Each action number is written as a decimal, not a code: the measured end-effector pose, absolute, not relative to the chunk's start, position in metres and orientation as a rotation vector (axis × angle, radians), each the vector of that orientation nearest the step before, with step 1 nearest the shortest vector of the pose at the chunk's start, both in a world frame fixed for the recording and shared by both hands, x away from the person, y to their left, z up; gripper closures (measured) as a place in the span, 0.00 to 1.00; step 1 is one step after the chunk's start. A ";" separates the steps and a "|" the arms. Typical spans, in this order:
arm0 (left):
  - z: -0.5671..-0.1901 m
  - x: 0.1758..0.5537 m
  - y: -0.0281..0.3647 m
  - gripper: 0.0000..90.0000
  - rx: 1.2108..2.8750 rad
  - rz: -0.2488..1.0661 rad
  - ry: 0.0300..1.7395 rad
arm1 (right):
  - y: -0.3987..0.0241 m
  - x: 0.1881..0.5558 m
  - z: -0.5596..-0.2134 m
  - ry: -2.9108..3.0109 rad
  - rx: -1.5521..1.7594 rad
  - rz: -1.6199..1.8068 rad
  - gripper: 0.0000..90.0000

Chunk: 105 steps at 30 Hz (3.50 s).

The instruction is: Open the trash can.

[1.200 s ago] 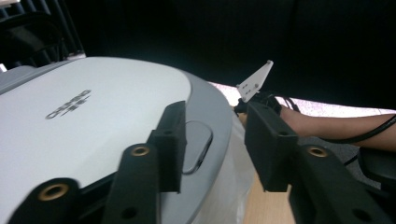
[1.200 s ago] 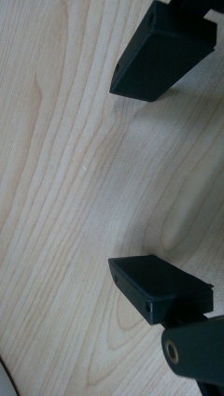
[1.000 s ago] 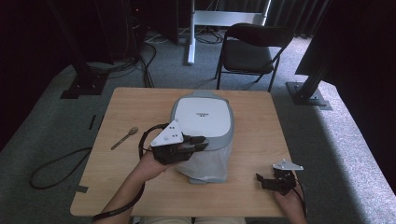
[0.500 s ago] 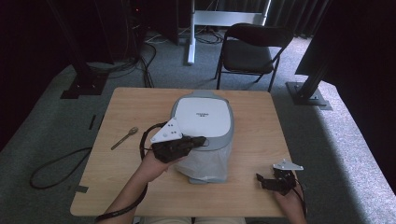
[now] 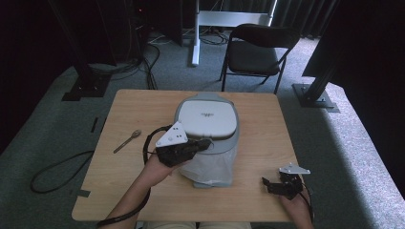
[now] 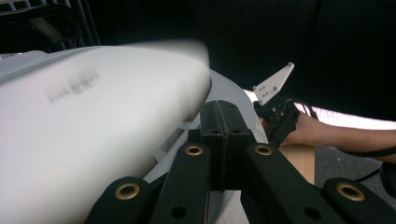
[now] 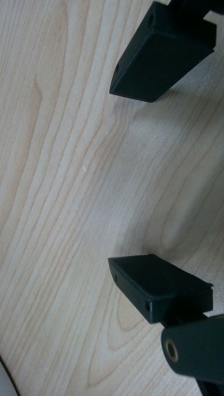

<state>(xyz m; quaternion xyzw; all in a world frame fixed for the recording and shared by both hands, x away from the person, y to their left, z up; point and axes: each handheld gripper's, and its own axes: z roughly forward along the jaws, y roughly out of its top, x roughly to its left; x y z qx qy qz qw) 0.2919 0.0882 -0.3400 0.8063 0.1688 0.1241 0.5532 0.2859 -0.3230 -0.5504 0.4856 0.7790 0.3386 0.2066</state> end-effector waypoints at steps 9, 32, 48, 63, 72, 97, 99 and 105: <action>-0.336 0.299 0.092 0.77 1.892 0.199 0.443 | -0.323 0.286 -0.550 2.166 1.355 0.944 0.17; -0.328 0.292 0.106 0.20 1.915 0.220 0.487 | -0.323 0.286 -0.550 2.174 1.351 0.944 0.15; -0.333 0.287 0.139 0.00 1.912 0.266 0.588 | -0.323 0.286 -0.550 2.171 1.352 0.945 0.15; -0.356 0.283 0.161 0.01 1.951 0.347 0.641 | -0.323 0.286 -0.550 2.172 1.353 0.944 0.15; -0.365 0.285 0.176 0.01 1.945 0.370 0.683 | -0.323 0.286 -0.550 2.172 1.353 0.944 0.15; -0.399 0.295 0.221 0.01 1.934 0.399 0.844 | -0.323 0.286 -0.551 2.171 1.351 0.943 0.15; -0.402 0.296 0.226 0.01 1.930 0.410 0.867 | -0.323 0.286 -0.551 2.171 1.351 0.943 0.15; -0.411 0.302 0.237 0.01 1.927 0.439 0.922 | -0.323 0.286 -0.551 2.171 1.351 0.943 0.15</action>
